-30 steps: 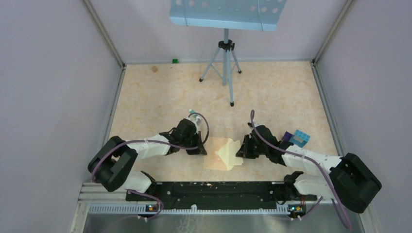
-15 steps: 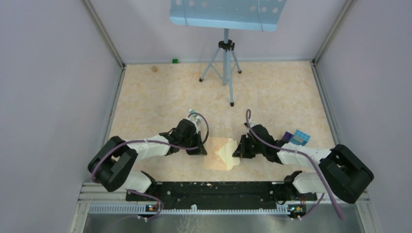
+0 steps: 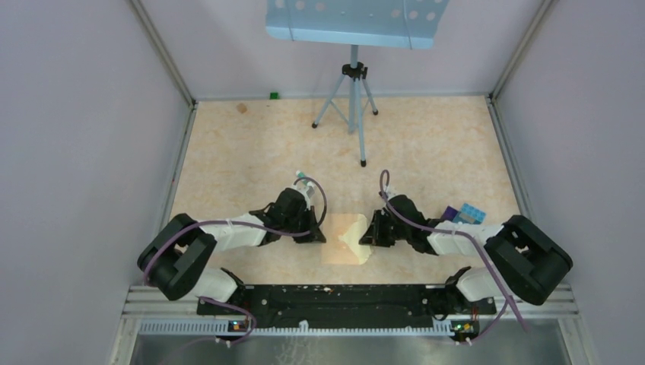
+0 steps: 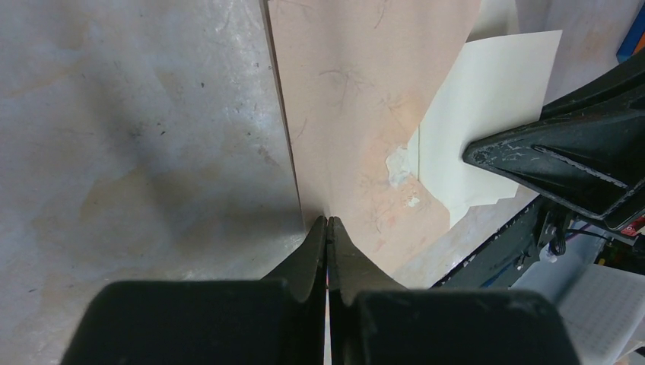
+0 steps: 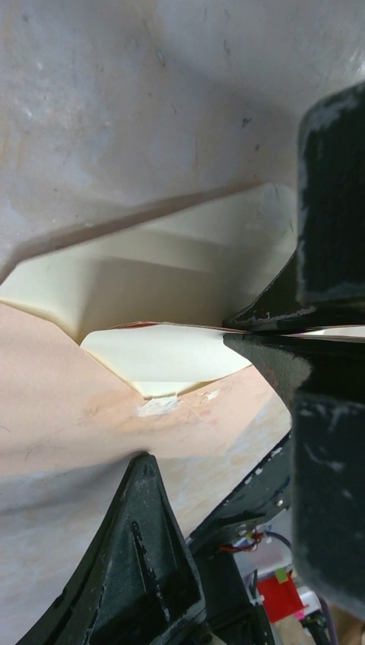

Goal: Place the letter into the envelope and seal it

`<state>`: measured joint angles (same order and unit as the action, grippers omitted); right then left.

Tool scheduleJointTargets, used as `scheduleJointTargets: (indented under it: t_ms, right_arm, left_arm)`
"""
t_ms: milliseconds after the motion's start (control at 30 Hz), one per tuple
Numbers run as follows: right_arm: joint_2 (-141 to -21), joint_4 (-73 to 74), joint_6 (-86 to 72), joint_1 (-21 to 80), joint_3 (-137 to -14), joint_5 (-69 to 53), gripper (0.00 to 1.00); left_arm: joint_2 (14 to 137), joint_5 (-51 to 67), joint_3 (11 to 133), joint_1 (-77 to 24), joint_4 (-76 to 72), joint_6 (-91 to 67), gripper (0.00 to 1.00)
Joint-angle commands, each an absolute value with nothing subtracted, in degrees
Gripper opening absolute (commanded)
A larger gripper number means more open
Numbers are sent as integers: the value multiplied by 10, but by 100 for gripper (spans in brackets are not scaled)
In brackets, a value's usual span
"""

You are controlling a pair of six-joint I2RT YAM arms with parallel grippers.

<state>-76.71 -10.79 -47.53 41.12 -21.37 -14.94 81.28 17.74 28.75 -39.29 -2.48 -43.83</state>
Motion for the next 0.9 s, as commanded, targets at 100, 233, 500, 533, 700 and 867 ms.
scheduleJointTargets:
  t_ms: [100, 233, 500, 533, 700, 867]
  right_arm:
    - [-794, -143, -479, 423, -236, -147, 0]
    - [-764, -113, -474, 415, -233, -138, 19]
    - [-708, -76, -470, 373, -217, -155, 35]
    - [-706, -76, -469, 371, -217, -157, 35]
    - [-716, -78, -468, 370, -217, -163, 19]
    - [-731, -88, -468, 370, -213, -162, 8]
  left_arm:
    - [832, 146, 268, -401, -5, -440, 0]
    - [830, 128, 273, -401, 25, -442, 0]
    - [832, 125, 260, -400, 23, -447, 0]
    - [831, 126, 260, -400, 22, -448, 0]
    - [828, 125, 262, -401, 24, -447, 0]
    - [831, 129, 263, -401, 20, -447, 0]
